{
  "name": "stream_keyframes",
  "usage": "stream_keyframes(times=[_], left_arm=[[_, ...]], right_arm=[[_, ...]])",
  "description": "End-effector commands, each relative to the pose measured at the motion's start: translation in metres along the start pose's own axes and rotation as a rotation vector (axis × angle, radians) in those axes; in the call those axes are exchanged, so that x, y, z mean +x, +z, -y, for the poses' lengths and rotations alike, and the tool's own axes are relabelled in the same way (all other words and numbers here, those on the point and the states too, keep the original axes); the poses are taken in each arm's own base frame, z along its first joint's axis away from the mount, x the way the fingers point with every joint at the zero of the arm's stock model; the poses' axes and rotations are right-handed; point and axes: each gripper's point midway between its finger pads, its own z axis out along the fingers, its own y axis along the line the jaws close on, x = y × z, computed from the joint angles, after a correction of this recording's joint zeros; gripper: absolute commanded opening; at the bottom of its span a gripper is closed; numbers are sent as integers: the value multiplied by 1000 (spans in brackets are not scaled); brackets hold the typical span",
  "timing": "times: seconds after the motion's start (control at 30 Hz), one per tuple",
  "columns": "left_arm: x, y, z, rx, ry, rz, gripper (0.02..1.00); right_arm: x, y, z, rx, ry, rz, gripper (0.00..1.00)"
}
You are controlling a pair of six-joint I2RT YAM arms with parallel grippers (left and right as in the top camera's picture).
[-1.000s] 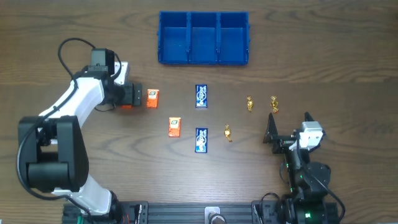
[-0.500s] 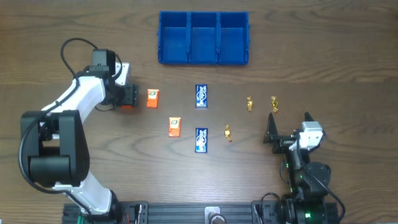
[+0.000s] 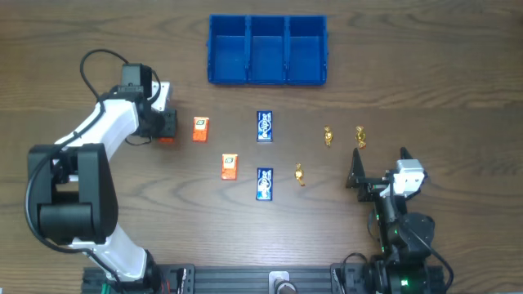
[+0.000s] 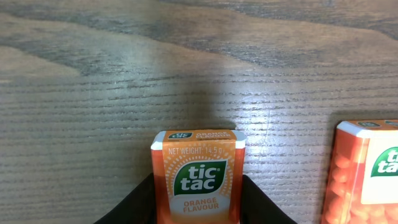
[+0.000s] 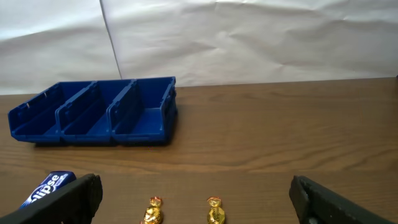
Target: Sort Candies Into Trays
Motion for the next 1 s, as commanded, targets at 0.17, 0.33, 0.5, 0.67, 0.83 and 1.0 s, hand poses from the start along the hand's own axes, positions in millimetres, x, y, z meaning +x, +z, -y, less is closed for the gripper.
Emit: stream_keyframes(times=[0.17,0.33,0.5,0.67,0.83,1.0], left_arm=[[-43,-60,17,-35,-24,162,356],[-90,-156,50,-97,-22,405,351],[-133,-220,93,-87,-1,542,340],[-167,-213,127,-59,19,504,338],[-191,-162,159,-31,47,409,351],[-205,-120,168,-3,30,377,360]], right_arm=[[1,0,0,-4,-13,-2,998],[2,0,0,-4,-13,-2,998],[1,0,0,-4,-13,-2,998],[2,0,0,-4,-13,-2,998],[2,0,0,-4,-13,-2,998],[1,0,0,-4,-13,-2,998]])
